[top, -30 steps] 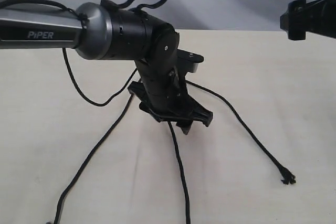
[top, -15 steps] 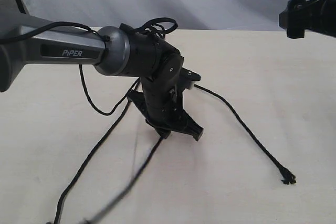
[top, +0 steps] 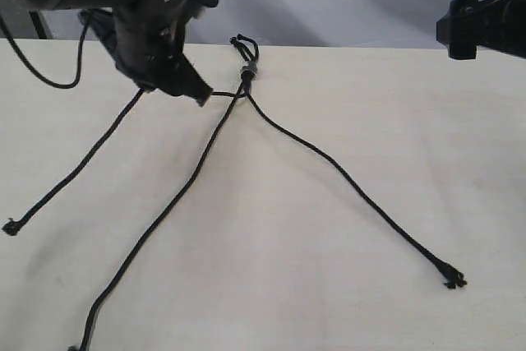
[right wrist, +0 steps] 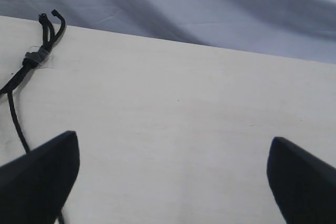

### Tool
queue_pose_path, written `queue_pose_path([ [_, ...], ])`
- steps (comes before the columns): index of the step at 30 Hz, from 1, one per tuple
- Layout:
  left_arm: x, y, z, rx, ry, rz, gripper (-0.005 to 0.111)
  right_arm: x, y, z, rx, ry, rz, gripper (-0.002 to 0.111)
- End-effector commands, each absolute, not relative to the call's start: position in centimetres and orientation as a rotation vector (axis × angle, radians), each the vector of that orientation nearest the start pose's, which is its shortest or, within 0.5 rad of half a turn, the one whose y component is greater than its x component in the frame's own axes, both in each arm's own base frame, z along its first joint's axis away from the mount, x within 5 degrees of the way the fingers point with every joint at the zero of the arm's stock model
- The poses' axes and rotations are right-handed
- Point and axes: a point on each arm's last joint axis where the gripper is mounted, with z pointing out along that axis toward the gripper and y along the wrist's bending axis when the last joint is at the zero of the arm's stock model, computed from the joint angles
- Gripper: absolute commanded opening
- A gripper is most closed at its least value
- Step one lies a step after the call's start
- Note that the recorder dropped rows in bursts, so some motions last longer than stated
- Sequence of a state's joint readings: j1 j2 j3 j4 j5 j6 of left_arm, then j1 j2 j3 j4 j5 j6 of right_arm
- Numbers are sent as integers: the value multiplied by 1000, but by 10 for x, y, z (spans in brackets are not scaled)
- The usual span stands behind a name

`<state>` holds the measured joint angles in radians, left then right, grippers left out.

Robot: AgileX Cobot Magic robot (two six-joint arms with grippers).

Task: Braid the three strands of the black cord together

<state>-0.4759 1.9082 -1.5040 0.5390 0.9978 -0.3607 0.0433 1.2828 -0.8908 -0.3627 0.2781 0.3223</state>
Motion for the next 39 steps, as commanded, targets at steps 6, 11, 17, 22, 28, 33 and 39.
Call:
queue_pose_path([
  [6,363,-116,138,498,2765,351,0,279,6,299,-29,2070,-51,90],
  [11,345,-131,114,482,2834,204,0,279,8,297,-40,2040,-34,90],
  [17,315,-184,111,612,2904,-71,0,279,8,297,-41,2037,-33,90],
  [22,285,-241,117,907,2791,-195,0,279,8,297,-41,2037,-33,90],
  [28,302,-235,161,809,2675,-76,0,279,8,297,-41,2040,-34,90],
  [33,320,-179,187,522,2729,141,0,279,8,297,-43,2039,-33,90],
  [39,328,-130,172,344,2776,162,0,278,11,296,-46,2051,-27,90],
])
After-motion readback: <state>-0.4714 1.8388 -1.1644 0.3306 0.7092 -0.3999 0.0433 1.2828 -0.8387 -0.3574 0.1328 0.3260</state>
